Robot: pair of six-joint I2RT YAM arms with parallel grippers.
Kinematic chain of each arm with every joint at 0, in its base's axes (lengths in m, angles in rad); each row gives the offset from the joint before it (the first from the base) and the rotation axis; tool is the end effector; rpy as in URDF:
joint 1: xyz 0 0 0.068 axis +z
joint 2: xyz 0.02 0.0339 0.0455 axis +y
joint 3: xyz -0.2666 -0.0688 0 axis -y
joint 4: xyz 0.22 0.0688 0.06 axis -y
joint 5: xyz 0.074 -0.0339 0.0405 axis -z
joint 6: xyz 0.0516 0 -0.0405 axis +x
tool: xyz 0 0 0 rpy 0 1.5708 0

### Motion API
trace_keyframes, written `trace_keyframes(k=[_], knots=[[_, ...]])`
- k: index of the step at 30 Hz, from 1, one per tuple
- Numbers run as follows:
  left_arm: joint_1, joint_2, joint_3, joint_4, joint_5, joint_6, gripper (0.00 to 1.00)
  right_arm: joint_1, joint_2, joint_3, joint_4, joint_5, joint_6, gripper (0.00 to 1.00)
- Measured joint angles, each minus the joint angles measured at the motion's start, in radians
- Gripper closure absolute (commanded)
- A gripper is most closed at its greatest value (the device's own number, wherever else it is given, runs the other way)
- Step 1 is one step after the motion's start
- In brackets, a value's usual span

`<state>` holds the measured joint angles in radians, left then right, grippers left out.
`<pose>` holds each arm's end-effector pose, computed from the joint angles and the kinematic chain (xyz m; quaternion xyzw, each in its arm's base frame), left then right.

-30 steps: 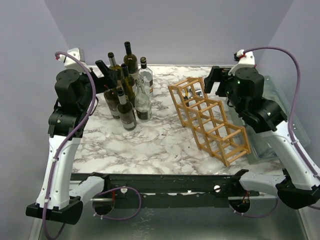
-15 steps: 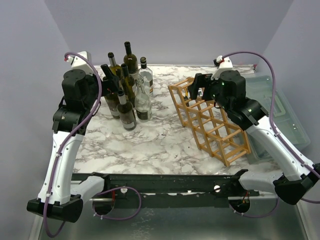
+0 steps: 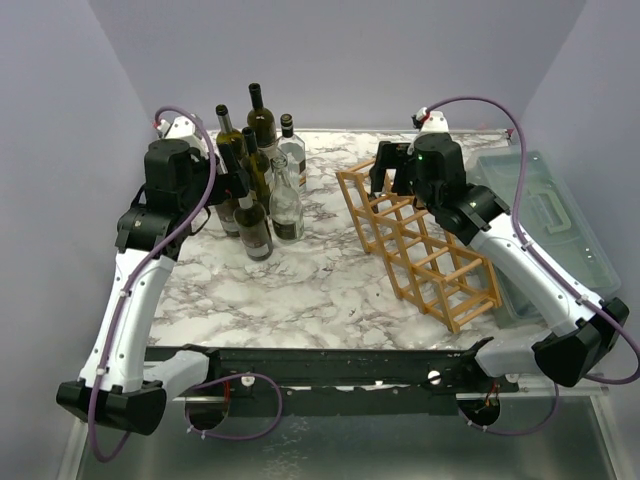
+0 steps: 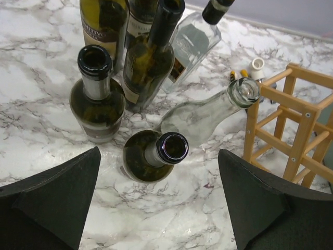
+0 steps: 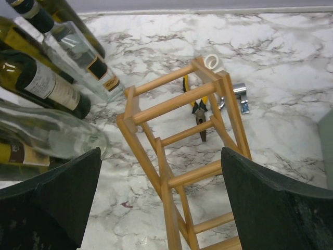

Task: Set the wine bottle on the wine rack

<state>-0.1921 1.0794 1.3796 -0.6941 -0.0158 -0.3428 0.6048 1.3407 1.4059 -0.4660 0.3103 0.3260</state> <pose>0.1990 -0.0379 0.4227 -0.0670 0.8291 -0.1403 0.5371 0.2460 0.1509 0.3992 -0.0299 0.8276 0.1297 0.5454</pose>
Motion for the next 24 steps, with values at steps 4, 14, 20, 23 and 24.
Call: trace_keyframes(k=[4, 14, 20, 23, 24], knots=[[-0.001, 0.068, 0.000, -0.027, 0.029, 0.011, 0.20, 0.000, 0.000, 0.000, -0.003, 0.081, 0.015, 0.00], [-0.085, 0.151, -0.015, -0.061, -0.010, 0.048, 0.41, 0.000, -0.060, -0.054, -0.002, 0.129, -0.021, 0.00], [-0.108, 0.149, -0.037, -0.064, -0.078, 0.066, 0.43, 0.000, -0.118, -0.153, 0.032, 0.134, -0.029, 0.00], [-0.111, 0.149, -0.046, -0.064, -0.106, 0.077, 0.48, 0.000, -0.133, -0.160, 0.033, 0.132, -0.047, 0.00], [-0.111, 0.150, -0.046, -0.066, -0.114, 0.080, 0.51, 0.000, -0.138, -0.161, 0.033, 0.127, -0.055, 0.00]])
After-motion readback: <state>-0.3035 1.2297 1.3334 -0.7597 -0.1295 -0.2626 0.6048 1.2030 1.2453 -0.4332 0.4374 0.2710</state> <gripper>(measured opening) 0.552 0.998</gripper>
